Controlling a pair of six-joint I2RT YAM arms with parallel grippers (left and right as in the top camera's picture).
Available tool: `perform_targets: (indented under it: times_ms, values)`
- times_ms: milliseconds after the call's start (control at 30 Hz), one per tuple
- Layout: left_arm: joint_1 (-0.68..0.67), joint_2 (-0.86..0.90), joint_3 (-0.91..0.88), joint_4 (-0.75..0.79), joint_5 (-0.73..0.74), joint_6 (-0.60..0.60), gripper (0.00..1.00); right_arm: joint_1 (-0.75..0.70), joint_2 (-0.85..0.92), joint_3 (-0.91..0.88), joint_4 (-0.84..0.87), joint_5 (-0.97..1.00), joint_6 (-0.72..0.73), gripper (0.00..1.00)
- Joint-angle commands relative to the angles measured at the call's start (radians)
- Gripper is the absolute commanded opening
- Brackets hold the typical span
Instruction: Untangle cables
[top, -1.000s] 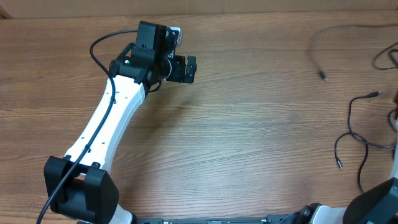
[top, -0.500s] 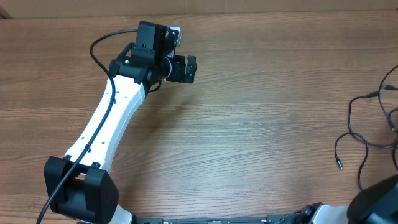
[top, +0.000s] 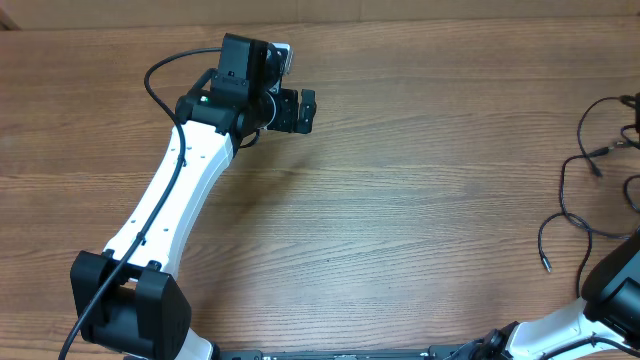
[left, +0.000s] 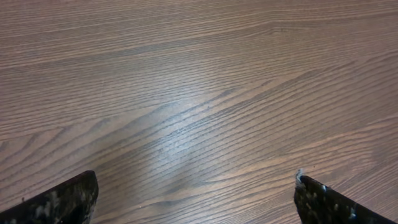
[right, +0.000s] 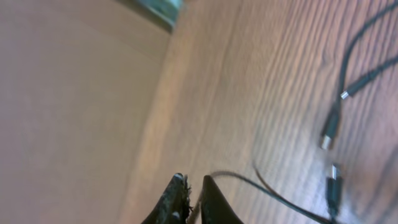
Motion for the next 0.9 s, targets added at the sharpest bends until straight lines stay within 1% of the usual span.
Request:
perform_targets:
  times_ms: [0, 33, 67, 100, 200, 267, 433, 467, 667, 700, 733, 867]
  values:
    - [-0.002, -0.008, 0.022, 0.000, -0.009, -0.006, 1.00, -0.002, -0.001, 0.017, -0.039, -0.034, -0.101, 0.09]
    - [-0.002, -0.008, 0.022, 0.000, -0.009, -0.006, 1.00, -0.002, -0.001, 0.017, -0.057, -0.034, -0.113, 0.30]
    - [-0.002, -0.008, 0.022, 0.000, -0.009, -0.006, 1.00, -0.002, -0.001, 0.017, -0.074, -0.034, -0.128, 0.79]
    - [-0.002, -0.008, 0.022, 0.000, -0.009, -0.006, 1.00, -0.002, -0.001, 0.017, -0.097, -0.034, -0.142, 1.00]
    - [-0.002, -0.008, 0.022, 0.000, -0.009, -0.006, 1.00, -0.002, -0.001, 0.017, -0.172, -0.034, -0.156, 1.00]
    - [-0.002, -0.008, 0.022, 0.000, -0.009, -0.006, 1.00, -0.002, -0.001, 0.017, -0.251, -0.035, -0.155, 1.00]
    - [-0.002, -0.008, 0.022, 0.000, -0.009, -0.006, 1.00, -0.002, -0.001, 0.017, -0.488, -0.034, -0.156, 1.00]
    - [-0.002, -0.008, 0.022, 0.000, -0.009, -0.006, 0.99, -0.002, -0.001, 0.017, -0.558, -0.034, -0.156, 1.00]
    - [-0.002, -0.008, 0.022, 0.000, -0.009, -0.006, 1.00, -0.001, -0.001, 0.017, -0.774, -0.035, -0.165, 1.00]
    - [-0.002, -0.008, 0.022, 0.000, -0.009, -0.006, 1.00, 0.002, -0.001, 0.017, -0.797, -0.035, -0.193, 1.00]
    - [-0.002, -0.008, 0.022, 0.000, -0.009, -0.006, 1.00, 0.011, -0.001, 0.017, -0.819, -0.035, -0.254, 1.00]
    - [-0.002, -0.008, 0.022, 0.000, -0.009, -0.006, 1.00, 0.075, -0.001, 0.017, -0.868, -0.034, -0.410, 0.93]
